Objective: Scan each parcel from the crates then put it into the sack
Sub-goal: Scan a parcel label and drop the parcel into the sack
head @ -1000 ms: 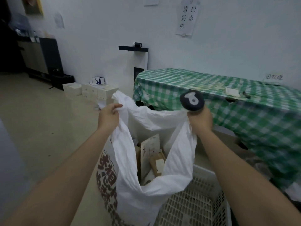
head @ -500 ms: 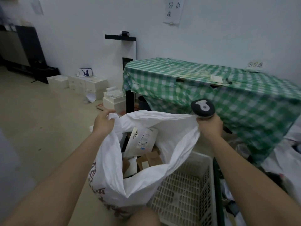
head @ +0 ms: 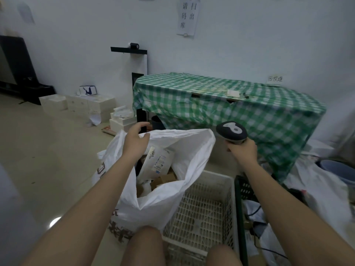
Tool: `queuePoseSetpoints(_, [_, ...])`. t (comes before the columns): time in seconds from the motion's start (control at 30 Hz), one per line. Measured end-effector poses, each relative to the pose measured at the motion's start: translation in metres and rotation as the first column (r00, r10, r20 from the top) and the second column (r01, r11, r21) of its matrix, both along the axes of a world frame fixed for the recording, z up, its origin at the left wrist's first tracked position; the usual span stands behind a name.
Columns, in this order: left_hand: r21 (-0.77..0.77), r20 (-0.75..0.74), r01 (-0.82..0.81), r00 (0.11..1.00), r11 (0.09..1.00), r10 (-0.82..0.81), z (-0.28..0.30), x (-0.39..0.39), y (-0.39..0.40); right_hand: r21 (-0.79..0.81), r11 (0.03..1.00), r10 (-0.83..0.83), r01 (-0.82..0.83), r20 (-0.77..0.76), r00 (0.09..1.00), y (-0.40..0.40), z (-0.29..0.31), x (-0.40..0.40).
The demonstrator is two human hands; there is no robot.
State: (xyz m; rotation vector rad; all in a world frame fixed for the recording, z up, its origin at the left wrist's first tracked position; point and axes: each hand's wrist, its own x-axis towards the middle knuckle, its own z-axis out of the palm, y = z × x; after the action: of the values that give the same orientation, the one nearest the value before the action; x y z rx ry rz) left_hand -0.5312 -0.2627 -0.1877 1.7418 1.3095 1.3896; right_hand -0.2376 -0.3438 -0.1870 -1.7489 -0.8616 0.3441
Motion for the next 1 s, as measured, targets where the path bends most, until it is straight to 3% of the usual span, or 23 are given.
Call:
queuePoseSetpoints(0.27, [0.017, 0.159, 0.358, 0.921, 0.934, -0.356, 0.004, 0.112, -0.071, -0.045, 0.999, -0.011, 0.009, -0.043, 0.999, -0.095, -0.023, 0.060])
queuePoseSetpoints(0.4, [-0.018, 0.097, 0.519, 0.852, 0.855, -0.515, -0.022, 0.182, -0.102, -0.058, 0.994, -0.101, 0.097, -0.072, 0.992, -0.153, -0.052, 0.104])
queuePoseSetpoints(0.5, [-0.136, 0.019, 0.612, 0.788, 0.779, -0.615, -0.053, 0.239, -0.118, -0.038, 0.983, -0.181, 0.178, -0.108, 0.978, -0.190, -0.076, 0.132])
queuePoseSetpoints(0.77, [-0.509, -0.038, 0.610, 0.690, 0.608, -0.723, -0.181, 0.365, -0.114, -0.132, 0.904, -0.426, 0.406, -0.211, 0.880, -0.199, -0.187, 0.209])
queuePoseSetpoints(1.0, [-0.648, -0.056, 0.526, 0.688, 0.551, -0.723, -0.292, 0.476, -0.065, -0.217, 0.819, -0.574, 0.532, -0.342, 0.744, -0.140, -0.297, 0.282])
